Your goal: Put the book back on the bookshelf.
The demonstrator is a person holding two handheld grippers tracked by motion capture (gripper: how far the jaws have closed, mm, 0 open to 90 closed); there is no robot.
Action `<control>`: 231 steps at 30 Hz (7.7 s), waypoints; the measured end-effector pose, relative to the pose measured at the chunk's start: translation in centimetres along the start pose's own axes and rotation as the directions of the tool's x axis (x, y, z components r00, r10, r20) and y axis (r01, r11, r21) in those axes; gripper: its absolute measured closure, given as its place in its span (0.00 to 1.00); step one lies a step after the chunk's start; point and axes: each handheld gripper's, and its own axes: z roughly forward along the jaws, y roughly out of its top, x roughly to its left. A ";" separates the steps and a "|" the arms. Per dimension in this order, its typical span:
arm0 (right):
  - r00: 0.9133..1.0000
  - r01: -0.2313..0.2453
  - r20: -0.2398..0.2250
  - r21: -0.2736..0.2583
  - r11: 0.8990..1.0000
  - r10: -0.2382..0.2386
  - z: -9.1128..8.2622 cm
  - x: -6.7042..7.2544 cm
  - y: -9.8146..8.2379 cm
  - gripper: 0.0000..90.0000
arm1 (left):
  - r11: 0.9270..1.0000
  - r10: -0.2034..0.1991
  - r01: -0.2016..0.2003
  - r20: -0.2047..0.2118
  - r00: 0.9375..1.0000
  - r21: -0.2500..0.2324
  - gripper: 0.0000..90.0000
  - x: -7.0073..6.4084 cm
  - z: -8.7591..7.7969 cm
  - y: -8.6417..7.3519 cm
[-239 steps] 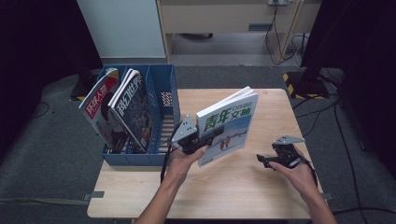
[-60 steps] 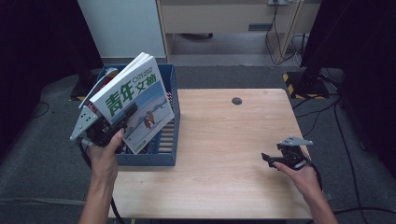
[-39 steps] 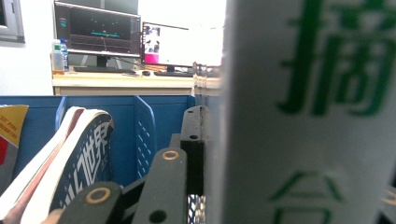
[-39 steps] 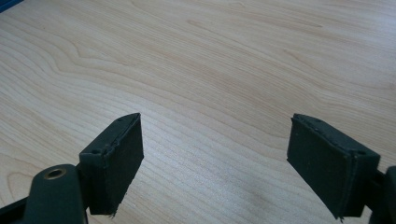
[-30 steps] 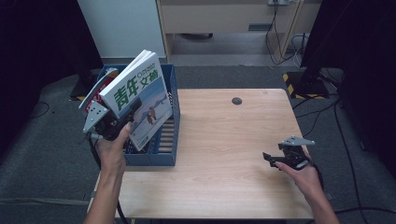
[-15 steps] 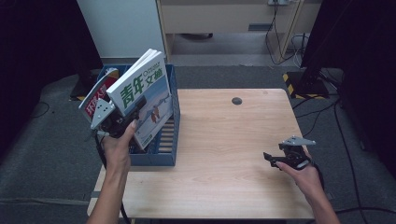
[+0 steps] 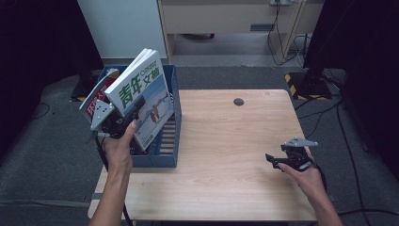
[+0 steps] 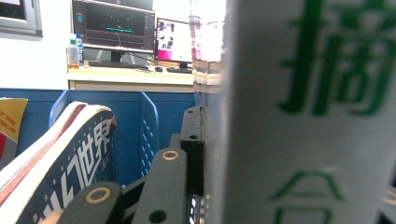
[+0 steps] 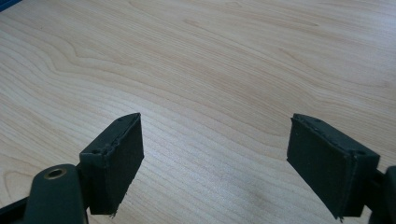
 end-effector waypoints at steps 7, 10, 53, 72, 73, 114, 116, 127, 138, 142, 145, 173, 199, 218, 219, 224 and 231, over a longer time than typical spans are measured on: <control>1.000 -0.001 -0.002 0.004 1.000 0.001 0.0 0.0 0.0 0.21 | 1.000 0.003 -0.003 -0.010 1.000 0.016 0.82 -0.3 0.7 -0.3; 1.000 0.000 -0.002 0.000 1.000 0.000 0.0 -0.1 0.0 0.21 | 1.000 0.016 -0.016 -0.014 1.000 0.023 0.82 -0.4 1.1 -0.5; 1.000 -0.015 0.001 -0.002 1.000 0.015 -0.1 -0.6 -0.4 0.22 | 0.998 -0.002 0.005 -0.048 0.999 0.064 0.82 -0.9 4.0 -3.3; 1.000 -0.017 -0.002 0.000 1.000 0.017 -0.2 -0.7 -0.4 0.22 | 0.997 -0.014 0.019 -0.066 0.998 0.076 0.82 -1.2 4.7 -4.2; 1.000 -0.017 -0.001 0.000 1.000 0.017 -0.2 -0.7 -0.4 0.22 | 0.997 -0.011 0.017 -0.068 0.998 0.078 0.82 -1.2 4.7 -4.3; 1.000 -0.017 0.011 0.015 1.000 0.017 0.0 -0.9 -0.7 0.21 | 0.995 -0.041 0.049 -0.090 0.995 0.089 0.82 -0.6 4.8 -6.2; 1.000 -0.021 0.012 0.015 1.000 0.021 0.0 -0.8 -0.7 0.21 | 0.995 -0.040 0.048 -0.090 0.995 0.088 0.82 -0.6 4.8 -6.2; 0.999 -0.038 0.016 0.065 0.997 0.037 0.6 -1.0 -1.3 0.15 | 0.995 -0.043 0.051 -0.096 0.994 0.086 0.82 -0.7 4.8 -6.3; 0.999 -0.047 0.017 0.072 0.996 0.046 0.7 -1.1 -1.4 0.15 | 0.994 -0.056 0.066 -0.110 0.992 0.088 0.82 -0.4 4.4 -7.0; 0.999 -0.047 0.017 0.073 0.996 0.046 0.7 -1.0 -1.4 0.15 | 0.994 -0.050 0.060 -0.111 0.993 0.090 0.82 -0.5 4.5 -7.1; 0.999 -0.044 0.016 0.070 0.997 0.043 0.7 -1.1 -1.4 0.16 | 0.994 -0.049 0.059 -0.111 0.993 0.091 0.82 -0.8 4.7 -7.2; 0.999 -0.044 0.018 0.064 0.997 0.043 0.5 -1.4 -1.4 0.16 | 0.994 -0.033 0.047 -0.128 0.991 0.104 0.82 -1.2 5.5 -8.1; 0.999 -0.051 0.023 0.067 0.996 0.050 0.6 -1.5 -1.5 0.16 | 0.992 -0.034 0.050 -0.142 0.989 0.112 0.82 -0.3 6.2 -8.6; 0.999 -0.048 0.018 0.068 0.997 0.047 0.5 -1.4 -1.5 0.16 | 0.989 -0.009 0.031 -0.150 0.989 0.148 0.82 -0.3 6.1 -9.2; 0.999 -0.048 0.018 0.068 0.997 0.047 0.5 -1.4 -1.5 0.16 | 0.988 -0.012 0.035 -0.150 0.989 0.152 0.82 -0.3 6.1 -9.2; 0.999 -0.050 0.020 0.066 0.997 0.048 0.5 -1.4 -1.4 0.16 | 0.985 -0.001 0.028 -0.157 0.988 0.167 0.81 -0.2 5.6 -9.3; 0.999 -0.048 0.017 0.063 0.997 0.047 0.4 -1.3 -1.4 0.16 | 0.983 0.020 0.013 -0.177 0.984 0.184 0.81 -0.4 5.4 -9.5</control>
